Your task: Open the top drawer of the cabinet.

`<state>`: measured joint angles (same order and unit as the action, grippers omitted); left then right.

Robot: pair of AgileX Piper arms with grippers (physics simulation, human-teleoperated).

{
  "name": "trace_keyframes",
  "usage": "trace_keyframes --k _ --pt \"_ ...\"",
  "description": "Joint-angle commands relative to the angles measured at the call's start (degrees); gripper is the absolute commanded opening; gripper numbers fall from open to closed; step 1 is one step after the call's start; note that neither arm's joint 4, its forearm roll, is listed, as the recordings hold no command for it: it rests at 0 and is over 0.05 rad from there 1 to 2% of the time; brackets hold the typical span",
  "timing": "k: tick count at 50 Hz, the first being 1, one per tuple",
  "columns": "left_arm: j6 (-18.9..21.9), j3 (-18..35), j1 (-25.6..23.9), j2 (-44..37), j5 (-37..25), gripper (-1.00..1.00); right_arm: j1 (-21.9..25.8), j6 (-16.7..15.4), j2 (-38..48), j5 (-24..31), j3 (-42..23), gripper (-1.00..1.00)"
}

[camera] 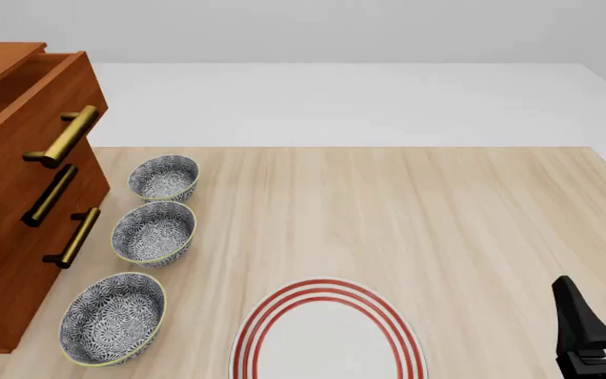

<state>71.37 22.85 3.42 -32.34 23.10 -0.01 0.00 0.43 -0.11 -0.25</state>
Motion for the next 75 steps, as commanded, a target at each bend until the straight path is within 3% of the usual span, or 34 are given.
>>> trace_keyframes --k 1,3,6,10,14,17,21,23,24,29,36,40,42,45,47,52,53,54,55,75 --pt "-4.48 3.93 -0.75 1.33 -5.66 1.00 0.00 -0.01 0.00 0.00 0.00 1.00" --pt "-6.94 5.80 -0.68 1.48 -8.46 1.00 0.00 0.01 0.01 0.00 0.00 1.00" --pt "-6.97 5.87 -1.09 1.75 -9.02 1.00 0.00 -0.01 0.01 0.00 0.00 1.00" --pt "-12.67 11.26 0.66 0.35 -14.62 1.00 0.00 -0.01 0.00 0.00 0.00 1.00" --pt "-14.94 13.83 0.87 0.38 -17.46 1.00 0.00 0.00 0.00 0.00 0.00 1.00" --pt "-21.94 20.18 2.03 -0.83 -23.72 1.00 0.01 0.00 0.01 0.00 0.00 1.00" --pt "-26.27 24.80 2.67 -2.28 -28.01 1.00 0.00 0.00 0.00 0.00 0.00 1.00" --pt "-26.36 24.97 2.52 -2.22 -28.27 1.00 0.01 -0.02 0.00 0.00 0.00 1.00" --pt "-29.37 27.92 3.51 -3.57 -30.81 1.00 -0.01 -0.01 0.00 0.00 0.00 1.00" --pt "-33.56 31.61 2.77 -5.36 -35.78 1.00 -0.01 0.00 0.00 0.00 0.00 1.00" --pt "-34.52 32.96 2.40 -5.77 -37.38 1.00 0.00 -0.01 0.00 0.00 0.00 1.00" --pt "-37.08 34.94 1.90 -6.26 -40.29 1.00 0.00 0.00 0.00 0.00 0.00 1.00" --pt "-40.83 37.26 2.65 -7.87 -43.25 1.00 0.00 -0.01 -0.01 0.00 0.00 1.00" --pt "-41.16 37.39 2.21 -7.70 -44.73 1.00 0.01 0.00 -0.01 0.00 0.00 1.00" --pt "-44.47 39.74 3.77 -9.85 -47.02 1.00 -0.01 0.00 0.00 0.00 0.00 1.00" --pt "-44.87 40.48 4.34 -9.56 -47.63 1.00 -0.01 0.00 0.01 0.00 0.00 1.00" --pt "-49.53 43.09 7.00 -12.37 -49.59 1.00 -0.01 0.00 0.01 0.00 0.00 1.00" --pt "-49.34 43.05 6.12 -12.05 -50.02 1.00 0.00 0.00 0.00 0.00 0.00 1.00" --pt "-46.35 41.15 5.83 -10.72 -48.59 1.00 0.01 0.00 0.00 0.00 0.00 1.00" --pt "-52.23 44.47 5.21 -13.27 -56.85 1.00 0.00 0.01 -0.01 0.00 0.00 1.00"
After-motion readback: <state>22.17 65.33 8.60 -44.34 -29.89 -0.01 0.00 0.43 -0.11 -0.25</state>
